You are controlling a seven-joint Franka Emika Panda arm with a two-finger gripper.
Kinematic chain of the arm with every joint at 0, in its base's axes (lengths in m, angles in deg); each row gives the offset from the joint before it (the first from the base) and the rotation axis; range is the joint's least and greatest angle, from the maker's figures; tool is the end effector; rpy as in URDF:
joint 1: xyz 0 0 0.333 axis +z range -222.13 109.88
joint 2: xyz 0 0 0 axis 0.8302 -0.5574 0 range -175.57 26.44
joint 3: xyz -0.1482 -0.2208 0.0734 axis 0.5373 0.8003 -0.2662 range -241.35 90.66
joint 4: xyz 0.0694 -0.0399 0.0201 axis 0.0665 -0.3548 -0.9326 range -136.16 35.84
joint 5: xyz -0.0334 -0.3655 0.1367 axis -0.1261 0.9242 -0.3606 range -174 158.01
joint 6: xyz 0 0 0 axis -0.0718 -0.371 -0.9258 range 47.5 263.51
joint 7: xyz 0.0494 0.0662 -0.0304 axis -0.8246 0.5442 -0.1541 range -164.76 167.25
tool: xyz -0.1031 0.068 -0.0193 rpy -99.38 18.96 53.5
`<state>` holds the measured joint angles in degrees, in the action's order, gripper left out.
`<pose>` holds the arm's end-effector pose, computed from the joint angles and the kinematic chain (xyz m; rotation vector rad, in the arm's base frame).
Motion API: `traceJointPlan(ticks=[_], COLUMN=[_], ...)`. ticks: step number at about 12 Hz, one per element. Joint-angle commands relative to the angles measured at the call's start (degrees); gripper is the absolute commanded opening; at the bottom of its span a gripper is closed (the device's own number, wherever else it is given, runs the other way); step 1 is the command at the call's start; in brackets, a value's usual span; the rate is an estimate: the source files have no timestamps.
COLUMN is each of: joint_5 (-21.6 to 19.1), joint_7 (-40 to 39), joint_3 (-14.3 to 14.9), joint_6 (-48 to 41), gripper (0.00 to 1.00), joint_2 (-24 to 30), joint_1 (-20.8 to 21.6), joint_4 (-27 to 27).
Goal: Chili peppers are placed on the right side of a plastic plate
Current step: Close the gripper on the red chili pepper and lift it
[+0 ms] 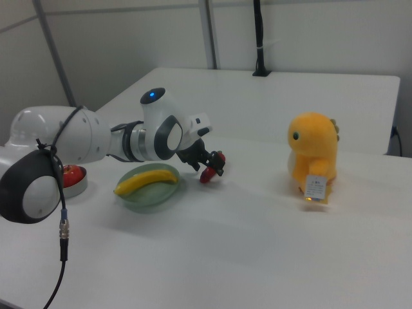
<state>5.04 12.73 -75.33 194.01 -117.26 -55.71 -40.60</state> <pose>0.7423 0.0054 0.2575 2.9581 -0.0461 0.6053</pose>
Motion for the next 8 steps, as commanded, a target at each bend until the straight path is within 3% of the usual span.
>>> traceJointPlan(ticks=[1, 2, 3, 6, 8], joint_5=[1.8, 2.5, 4.3, 4.8, 5.3], joint_7=[2.5, 2.4, 2.4, 2.5, 1.9], joint_3=[0.3, 0.3, 0.3, 0.2, -1.4], joint_6=[1.7, 1.7, 1.6, 1.6, 1.5], gripper=[0.55, 0.17, 0.01, 0.03, 0.05], joint_2=[-1.9, -1.8, -1.8, -0.6, 5.0], joint_1=[0.3, 0.3, 0.3, -0.1, -1.9], joint_4=[2.0, 2.0, 2.0, 1.4, -3.7])
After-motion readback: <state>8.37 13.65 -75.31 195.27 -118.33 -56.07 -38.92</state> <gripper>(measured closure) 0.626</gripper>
